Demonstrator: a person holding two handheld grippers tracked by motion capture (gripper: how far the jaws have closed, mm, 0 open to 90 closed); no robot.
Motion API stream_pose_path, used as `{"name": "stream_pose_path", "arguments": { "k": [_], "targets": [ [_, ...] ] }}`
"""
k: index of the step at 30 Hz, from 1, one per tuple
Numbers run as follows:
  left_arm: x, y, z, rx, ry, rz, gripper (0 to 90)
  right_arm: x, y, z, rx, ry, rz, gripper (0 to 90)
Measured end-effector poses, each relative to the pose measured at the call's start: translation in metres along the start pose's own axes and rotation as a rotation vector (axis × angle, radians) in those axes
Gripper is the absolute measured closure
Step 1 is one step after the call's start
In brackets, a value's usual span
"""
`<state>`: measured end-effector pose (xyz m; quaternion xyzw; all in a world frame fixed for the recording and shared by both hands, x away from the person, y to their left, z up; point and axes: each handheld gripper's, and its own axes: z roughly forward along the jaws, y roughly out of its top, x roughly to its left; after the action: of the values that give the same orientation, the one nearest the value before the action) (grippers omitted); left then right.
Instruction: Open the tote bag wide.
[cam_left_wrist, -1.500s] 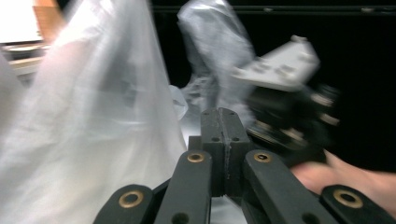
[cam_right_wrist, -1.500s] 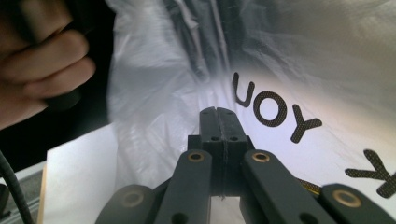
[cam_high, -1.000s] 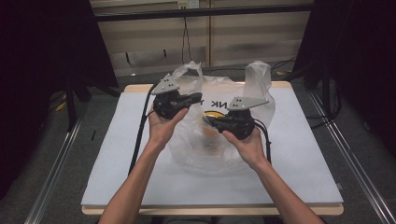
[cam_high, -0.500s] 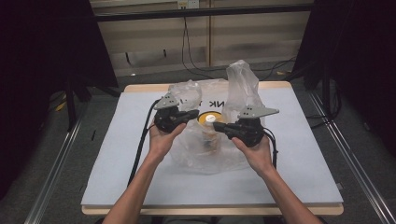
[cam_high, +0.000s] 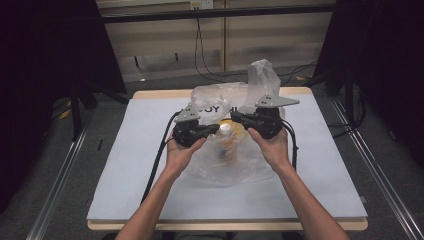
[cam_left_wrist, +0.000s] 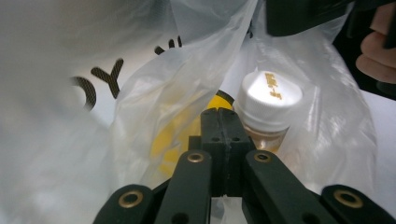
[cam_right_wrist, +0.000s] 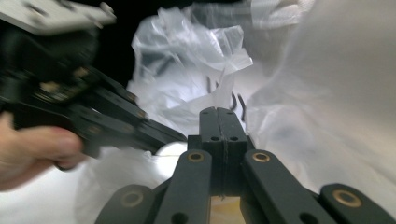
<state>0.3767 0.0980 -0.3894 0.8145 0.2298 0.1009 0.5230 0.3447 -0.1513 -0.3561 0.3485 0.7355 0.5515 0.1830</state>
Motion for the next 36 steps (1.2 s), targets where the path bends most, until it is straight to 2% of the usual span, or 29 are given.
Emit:
{"name": "stream_pose_path", "arguments": {
  "k": [2,8,10,12,14,17,24,29,31,32,33,36],
  "targets": [
    [0.000,-0.003,0.000,0.001,-0.003,0.002,90.0,0.001,-0.006,0.002,0.039,-0.043,-0.036,90.0],
    [0.002,-0.021,0.004,0.061,0.020,-0.016,90.0,-0.004,-0.033,0.004,0.125,-0.069,-0.031,90.0],
    [0.003,-0.027,0.008,0.105,0.031,-0.016,90.0,-0.007,-0.043,0.006,0.157,-0.067,-0.027,90.0],
    [0.004,-0.031,0.009,0.112,0.010,-0.015,90.0,-0.008,-0.052,0.007,0.173,-0.059,-0.017,90.0],
    [0.002,-0.035,0.009,0.133,0.010,-0.003,90.0,-0.008,-0.059,0.006,0.171,-0.055,-0.003,90.0],
    [-0.001,-0.043,0.008,0.171,0.013,0.010,90.0,-0.008,-0.073,0.007,0.200,-0.054,0.004,90.0],
    [0.001,-0.070,0.017,0.257,0.007,-0.014,90.0,-0.016,-0.103,0.013,0.264,-0.051,0.029,90.0],
    [0.000,-0.079,0.022,0.314,0.013,-0.004,90.0,-0.025,-0.124,0.022,0.349,-0.053,0.060,90.0],
    [0.001,-0.086,0.025,0.329,0.019,-0.010,90.0,-0.025,-0.130,0.025,0.379,-0.053,0.079,90.0],
    [0.002,-0.090,0.025,0.335,0.012,-0.003,90.0,-0.025,-0.132,0.025,0.375,-0.050,0.082,90.0],
    [0.004,-0.093,0.024,0.310,0.003,-0.021,90.0,-0.025,-0.132,0.023,0.372,-0.045,0.089,90.0],
    [0.006,-0.094,0.019,0.323,-0.007,-0.023,90.0,-0.024,-0.134,0.017,0.374,-0.044,0.081,90.0]
  ]
}}
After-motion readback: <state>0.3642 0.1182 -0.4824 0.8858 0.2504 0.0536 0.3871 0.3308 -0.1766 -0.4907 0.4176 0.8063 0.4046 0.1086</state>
